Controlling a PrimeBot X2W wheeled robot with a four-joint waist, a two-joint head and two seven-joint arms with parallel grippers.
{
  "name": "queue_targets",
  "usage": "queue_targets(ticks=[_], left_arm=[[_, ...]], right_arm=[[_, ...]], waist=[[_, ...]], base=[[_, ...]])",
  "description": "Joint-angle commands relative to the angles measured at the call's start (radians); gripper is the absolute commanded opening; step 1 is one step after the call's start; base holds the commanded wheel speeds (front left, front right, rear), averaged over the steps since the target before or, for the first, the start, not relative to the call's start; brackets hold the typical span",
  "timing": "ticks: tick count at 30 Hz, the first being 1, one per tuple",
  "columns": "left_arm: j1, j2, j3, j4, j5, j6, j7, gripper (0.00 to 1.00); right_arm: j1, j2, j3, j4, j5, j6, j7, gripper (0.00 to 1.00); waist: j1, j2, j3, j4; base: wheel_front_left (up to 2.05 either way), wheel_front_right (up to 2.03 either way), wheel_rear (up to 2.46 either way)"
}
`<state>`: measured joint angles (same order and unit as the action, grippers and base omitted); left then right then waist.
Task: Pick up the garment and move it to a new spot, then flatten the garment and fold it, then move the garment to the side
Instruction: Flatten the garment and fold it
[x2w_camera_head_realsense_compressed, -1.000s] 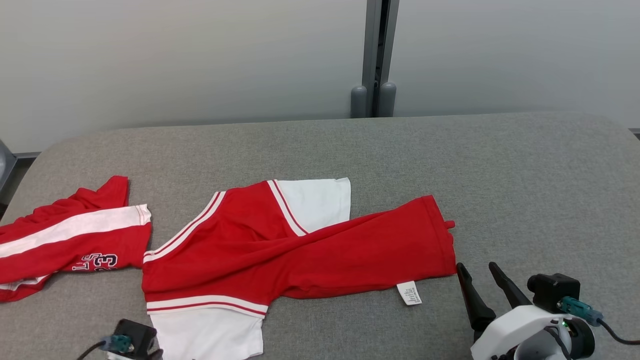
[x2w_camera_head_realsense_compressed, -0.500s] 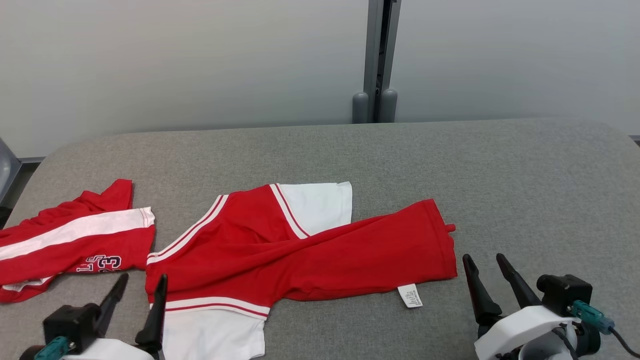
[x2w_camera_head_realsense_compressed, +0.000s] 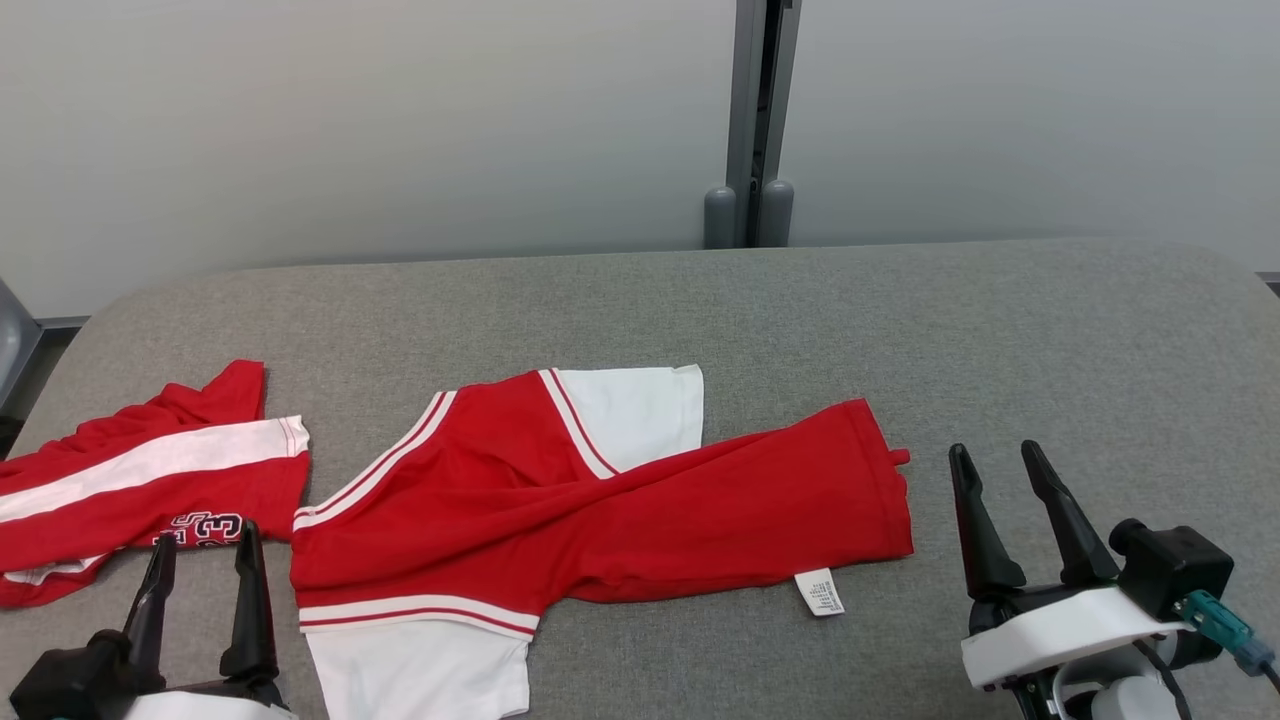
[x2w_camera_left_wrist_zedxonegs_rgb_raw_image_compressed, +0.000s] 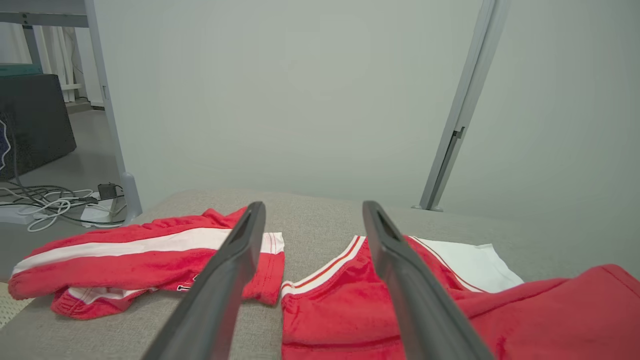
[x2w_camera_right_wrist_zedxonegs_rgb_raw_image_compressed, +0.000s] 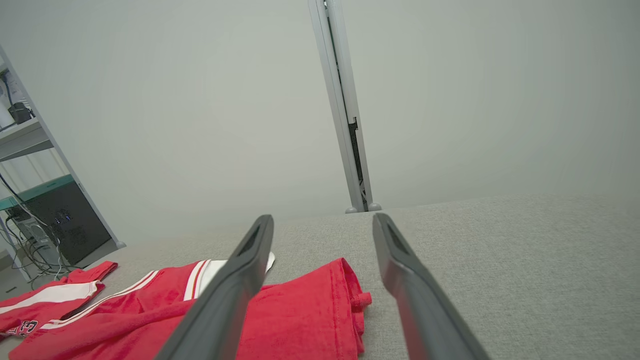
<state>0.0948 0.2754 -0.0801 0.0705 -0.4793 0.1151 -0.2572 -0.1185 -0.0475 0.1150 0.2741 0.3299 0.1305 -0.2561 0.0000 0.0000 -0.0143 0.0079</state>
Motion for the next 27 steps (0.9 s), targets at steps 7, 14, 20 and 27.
queue_targets(ticks=[7,14,20,27], left_arm=[[0.015,-0.024,0.016,0.050,0.000,-0.036,-0.008,1.00],[-0.001,-0.041,0.032,0.061,0.014,-0.061,-0.007,1.00],[-0.003,-0.050,0.037,0.066,0.022,-0.072,-0.007,1.00],[-0.005,-0.050,0.040,0.060,0.035,-0.079,-0.007,1.00]], right_arm=[[0.032,-0.006,-0.017,-0.039,-0.034,0.000,-0.011,1.00],[0.043,-0.006,-0.017,-0.052,-0.050,0.000,-0.010,1.00],[0.045,-0.006,-0.023,-0.041,-0.051,0.000,-0.011,1.00],[0.040,-0.006,-0.027,-0.039,-0.060,0.000,-0.011,1.00]], waist=[[0.0000,0.0000,0.002,0.002],[0.0000,0.0000,0.001,0.000],[0.0000,0.0000,-0.002,-0.001],[0.0000,0.0000,-0.001,-0.002]], base=[[0.00,0.00,0.00],[0.00,0.00,0.00],[0.00,0.00,0.00],[0.00,0.00,0.00]])
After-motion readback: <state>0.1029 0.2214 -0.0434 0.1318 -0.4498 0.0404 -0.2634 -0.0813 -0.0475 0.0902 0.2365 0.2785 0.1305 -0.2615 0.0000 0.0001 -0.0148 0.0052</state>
